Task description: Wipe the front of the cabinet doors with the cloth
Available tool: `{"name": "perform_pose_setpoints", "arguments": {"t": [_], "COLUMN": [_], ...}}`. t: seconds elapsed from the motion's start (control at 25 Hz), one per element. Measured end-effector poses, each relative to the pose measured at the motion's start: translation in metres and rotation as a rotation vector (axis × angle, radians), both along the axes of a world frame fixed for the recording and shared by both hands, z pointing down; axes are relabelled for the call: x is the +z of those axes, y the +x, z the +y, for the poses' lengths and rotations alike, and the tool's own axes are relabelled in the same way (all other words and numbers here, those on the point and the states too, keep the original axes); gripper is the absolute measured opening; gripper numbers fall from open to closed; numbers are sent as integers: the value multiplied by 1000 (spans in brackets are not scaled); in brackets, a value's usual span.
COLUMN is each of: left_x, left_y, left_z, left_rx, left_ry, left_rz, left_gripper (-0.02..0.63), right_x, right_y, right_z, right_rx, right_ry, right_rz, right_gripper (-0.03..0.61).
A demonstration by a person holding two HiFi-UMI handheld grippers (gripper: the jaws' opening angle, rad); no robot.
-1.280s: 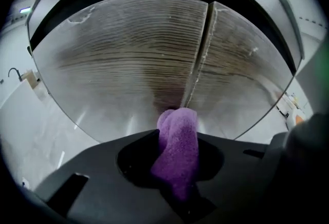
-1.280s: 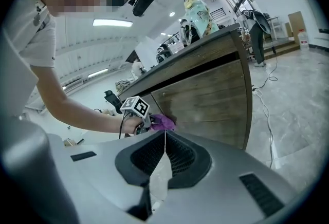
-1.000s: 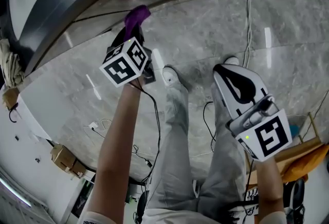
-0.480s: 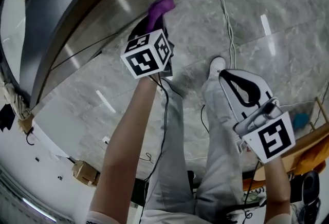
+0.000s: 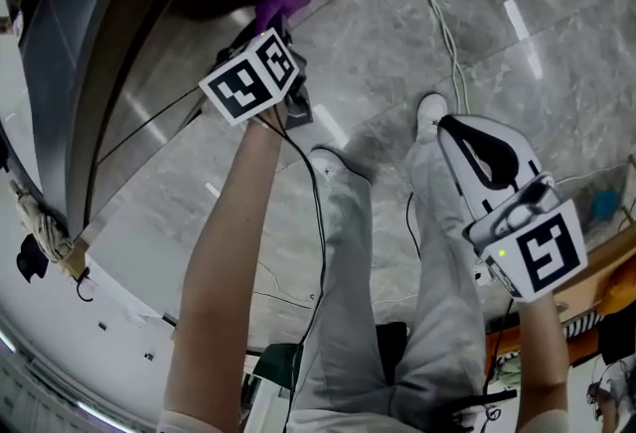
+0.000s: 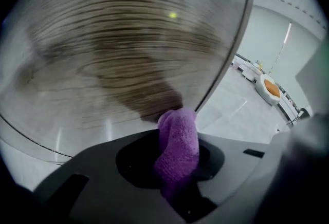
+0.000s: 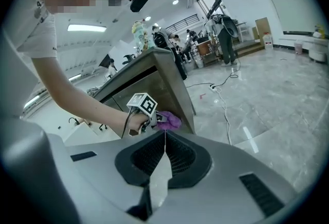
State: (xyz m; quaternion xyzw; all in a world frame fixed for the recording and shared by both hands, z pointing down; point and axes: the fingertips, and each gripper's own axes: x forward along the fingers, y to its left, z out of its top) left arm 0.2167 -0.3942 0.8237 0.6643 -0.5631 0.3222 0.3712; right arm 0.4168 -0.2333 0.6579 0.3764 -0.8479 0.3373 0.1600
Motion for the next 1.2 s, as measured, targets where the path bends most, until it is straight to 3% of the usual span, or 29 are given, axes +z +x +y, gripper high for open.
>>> {"name": "perform_pose_setpoints", "arguments": {"t": [0.2,0.52,0.72,0.84,0.96,1.2], "left_x": [8,13,6,7,13,34], "left_y": [-72,-215,-273,-281,-266,-166], "left_z": [24,72,97,111,124,111], "left_rx": [0,-107,-181,-192,-148,-46], "left_ry": [-24,-80,-78,-91,-117,-133], "left_rz": [-51,-130,-172,-178,-185,-129], "left_gripper": [94,94,94,92,94,92], "right_x": [-2,-7,-9,-11,-14,-13], "right_y": [-54,-149,-198,-213,-211,-154], "right_z": [0,10,24,30,29,11], "right_rx": [-57,-160,-233,-279,-286,-251], "right_ry": [-1,19,-1,-5,-5,-8], "right_rz": [-3,-12,-41,-54,-71,-76], "right_gripper": [28,28,28,28,28,28]}}
